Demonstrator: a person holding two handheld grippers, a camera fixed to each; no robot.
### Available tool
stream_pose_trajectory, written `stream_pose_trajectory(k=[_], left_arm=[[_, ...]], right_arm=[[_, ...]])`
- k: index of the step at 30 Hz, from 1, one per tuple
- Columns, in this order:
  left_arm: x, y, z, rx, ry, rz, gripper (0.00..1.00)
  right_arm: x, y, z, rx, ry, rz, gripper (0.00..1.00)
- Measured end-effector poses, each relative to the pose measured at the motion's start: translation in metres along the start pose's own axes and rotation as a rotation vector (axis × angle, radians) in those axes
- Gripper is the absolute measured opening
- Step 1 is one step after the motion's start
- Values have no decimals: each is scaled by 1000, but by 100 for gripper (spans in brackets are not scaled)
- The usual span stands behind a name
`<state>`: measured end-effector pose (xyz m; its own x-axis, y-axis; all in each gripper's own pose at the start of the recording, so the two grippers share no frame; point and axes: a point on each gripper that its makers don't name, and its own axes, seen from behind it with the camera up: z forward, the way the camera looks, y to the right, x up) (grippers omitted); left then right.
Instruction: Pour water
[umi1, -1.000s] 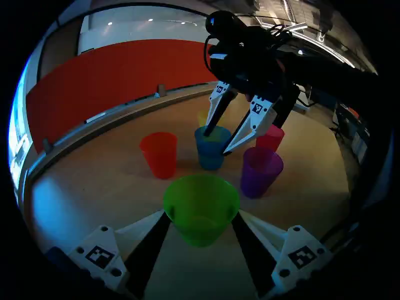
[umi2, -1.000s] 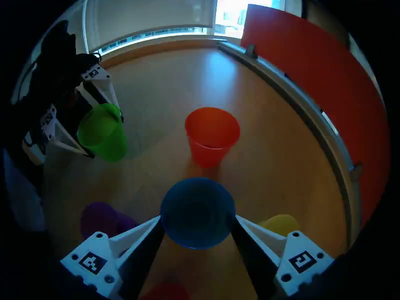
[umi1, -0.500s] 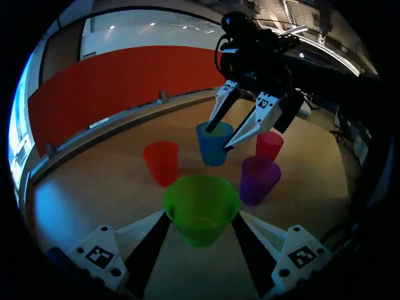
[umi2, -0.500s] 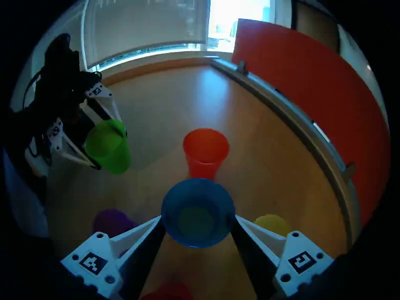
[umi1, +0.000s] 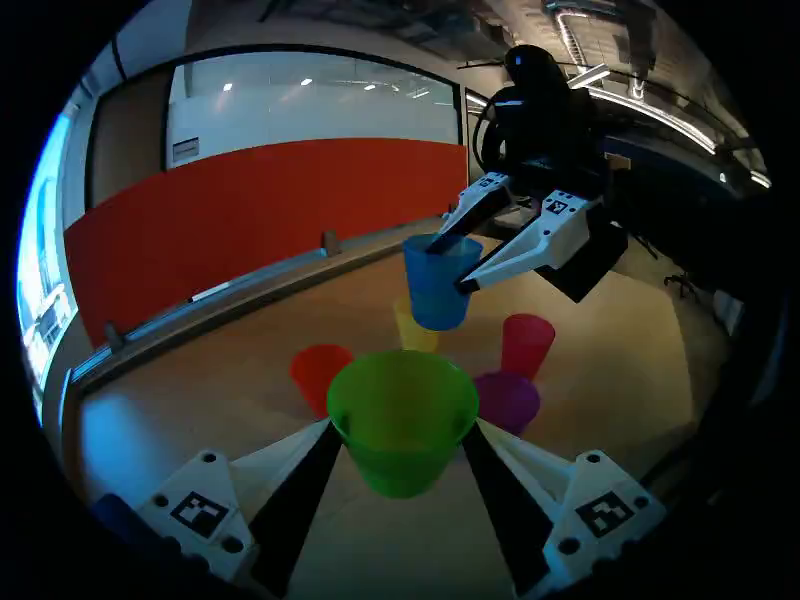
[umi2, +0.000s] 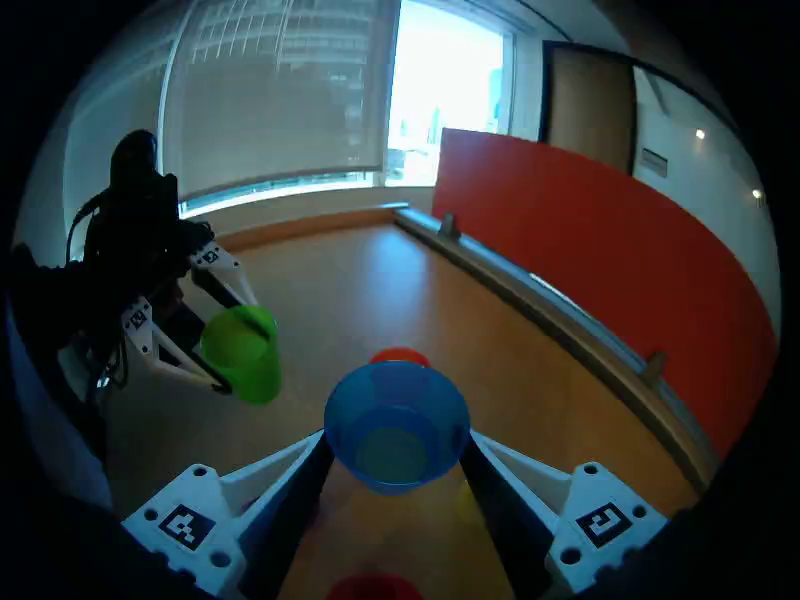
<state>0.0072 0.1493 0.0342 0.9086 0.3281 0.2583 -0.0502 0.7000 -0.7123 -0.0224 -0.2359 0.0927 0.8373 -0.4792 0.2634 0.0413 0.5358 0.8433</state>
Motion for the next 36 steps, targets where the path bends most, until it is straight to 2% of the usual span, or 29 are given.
stream_pose_trajectory(k=[6, 21, 27, 36], left_arm=[[23, 6, -8, 13, 62, -5, 84], [67, 29, -28, 20, 170, 11, 84], [79, 36, -35, 22, 208, 12, 84], [90, 46, -41, 8, 245, 9, 84]], right_arm=[[20, -5, -27, -29, 115, 26, 89], [54, -26, -81, -95, 333, 37, 89], [66, -35, -96, -112, 412, 46, 89], [75, -43, -114, -136, 495, 55, 89]])
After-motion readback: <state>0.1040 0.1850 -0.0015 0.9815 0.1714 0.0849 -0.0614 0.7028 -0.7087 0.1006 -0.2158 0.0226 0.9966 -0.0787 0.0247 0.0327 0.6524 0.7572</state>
